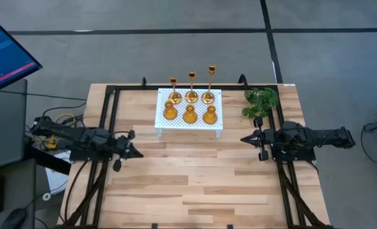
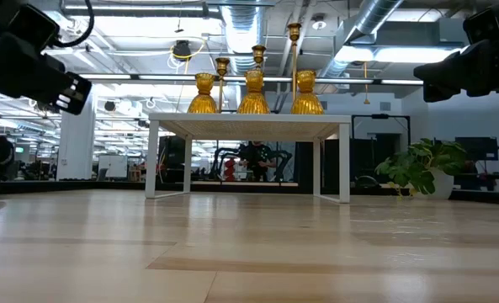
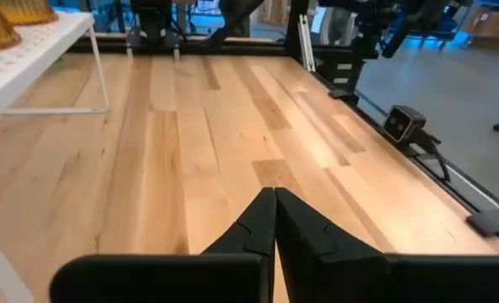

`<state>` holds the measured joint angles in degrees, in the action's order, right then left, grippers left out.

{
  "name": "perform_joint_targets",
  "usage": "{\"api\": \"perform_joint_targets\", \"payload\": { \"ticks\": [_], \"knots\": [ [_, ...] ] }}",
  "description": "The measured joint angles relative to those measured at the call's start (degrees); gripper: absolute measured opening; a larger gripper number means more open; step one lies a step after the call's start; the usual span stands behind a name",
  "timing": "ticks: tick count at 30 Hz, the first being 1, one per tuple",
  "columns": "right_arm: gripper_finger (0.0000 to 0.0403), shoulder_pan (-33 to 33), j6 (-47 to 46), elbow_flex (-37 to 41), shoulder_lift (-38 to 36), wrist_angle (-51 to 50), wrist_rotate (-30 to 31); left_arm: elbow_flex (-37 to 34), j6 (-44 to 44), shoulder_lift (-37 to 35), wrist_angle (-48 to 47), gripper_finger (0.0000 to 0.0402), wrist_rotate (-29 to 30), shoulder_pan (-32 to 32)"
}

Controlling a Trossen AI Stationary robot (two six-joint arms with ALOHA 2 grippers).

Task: Pick & Place candle stick holders
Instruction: Return to Home Position

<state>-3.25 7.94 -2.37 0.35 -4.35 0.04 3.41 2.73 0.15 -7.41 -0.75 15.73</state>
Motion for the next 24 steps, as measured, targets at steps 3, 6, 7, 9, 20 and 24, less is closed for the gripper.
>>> {"api": "perform_joint_targets", "payload": {
  "ticks": [3,6,7,9,20,24],
  "knots": [
    [0.0000,0.0,0.0,0.0,0.0,0.0,0.0,-0.2,-0.8,-0.2,0.3,0.0008,-0.4,0.1],
    [0.0000,0.0,0.0,0.0,0.0,0.0,0.0,-0.3,-3.5,-0.1,0.5,0.0008,0.4,0.1],
    [0.0000,0.0,0.0,0.0,0.0,0.0,0.0,-0.3,-4.8,-0.1,0.5,0.0008,0.5,0.1],
    [0.0000,0.0,0.0,0.0,0.0,0.0,0.0,-0.3,-6.9,-0.2,0.5,0.0008,0.5,0.1],
    [0.0000,0.0,0.0,0.0,0.0,0.0,0.0,-0.3,-6.8,-0.1,1.0,0.0008,0.5,0.1],
    [0.0000,0.0,0.0,0.0,0.0,0.0,0.0,-0.3,-6.8,-0.1,1.1,0.0008,0.5,0.1]
  ]
}}
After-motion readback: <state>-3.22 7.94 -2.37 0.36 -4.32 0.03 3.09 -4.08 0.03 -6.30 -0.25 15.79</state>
